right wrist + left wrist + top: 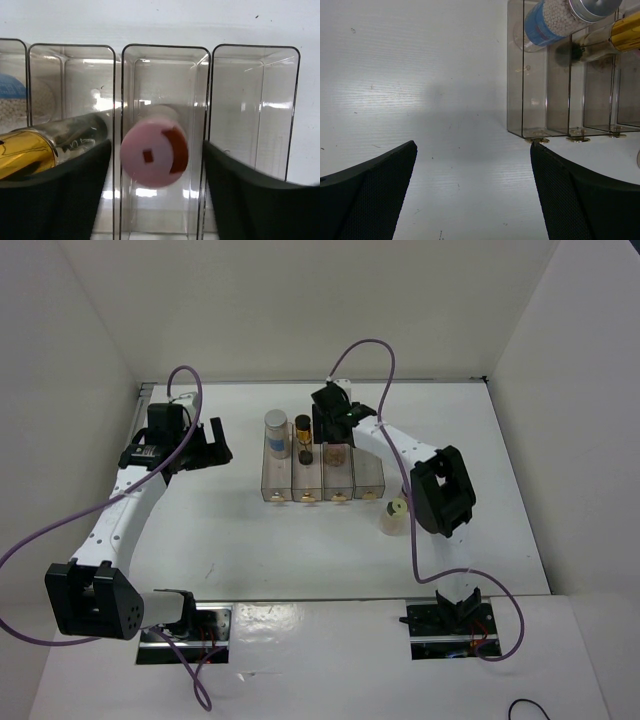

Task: Organize the condiment bottles

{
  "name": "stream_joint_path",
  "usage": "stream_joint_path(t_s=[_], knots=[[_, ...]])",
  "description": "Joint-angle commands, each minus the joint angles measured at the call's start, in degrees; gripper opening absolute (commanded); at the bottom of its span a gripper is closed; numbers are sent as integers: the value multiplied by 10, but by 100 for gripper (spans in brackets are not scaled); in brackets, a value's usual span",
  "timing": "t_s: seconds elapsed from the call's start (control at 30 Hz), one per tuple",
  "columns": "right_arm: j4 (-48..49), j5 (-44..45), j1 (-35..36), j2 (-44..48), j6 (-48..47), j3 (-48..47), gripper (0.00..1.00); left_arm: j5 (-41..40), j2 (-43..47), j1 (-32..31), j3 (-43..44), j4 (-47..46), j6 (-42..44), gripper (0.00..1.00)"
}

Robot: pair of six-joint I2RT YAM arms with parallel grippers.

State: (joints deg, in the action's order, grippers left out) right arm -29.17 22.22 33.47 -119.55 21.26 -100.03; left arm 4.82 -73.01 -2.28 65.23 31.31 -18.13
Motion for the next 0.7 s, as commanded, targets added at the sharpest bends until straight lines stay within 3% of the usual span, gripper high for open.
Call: stream_joint_path(t_s=[0.0,0.1,0.37,0.67], knots=[[-3,26,-4,-8,7,-26,83,9,-2,4,-4,-18,6,100],[-8,26,-10,7,12,-19,98,14,-2,4,-4,-18,6,100],[-15,-1,-10,122,38,43,98,14,-2,4,-4,-18,6,100],[-47,-31,-10,352,81,212,98,25,-2,4,-4,-18,6,100]])
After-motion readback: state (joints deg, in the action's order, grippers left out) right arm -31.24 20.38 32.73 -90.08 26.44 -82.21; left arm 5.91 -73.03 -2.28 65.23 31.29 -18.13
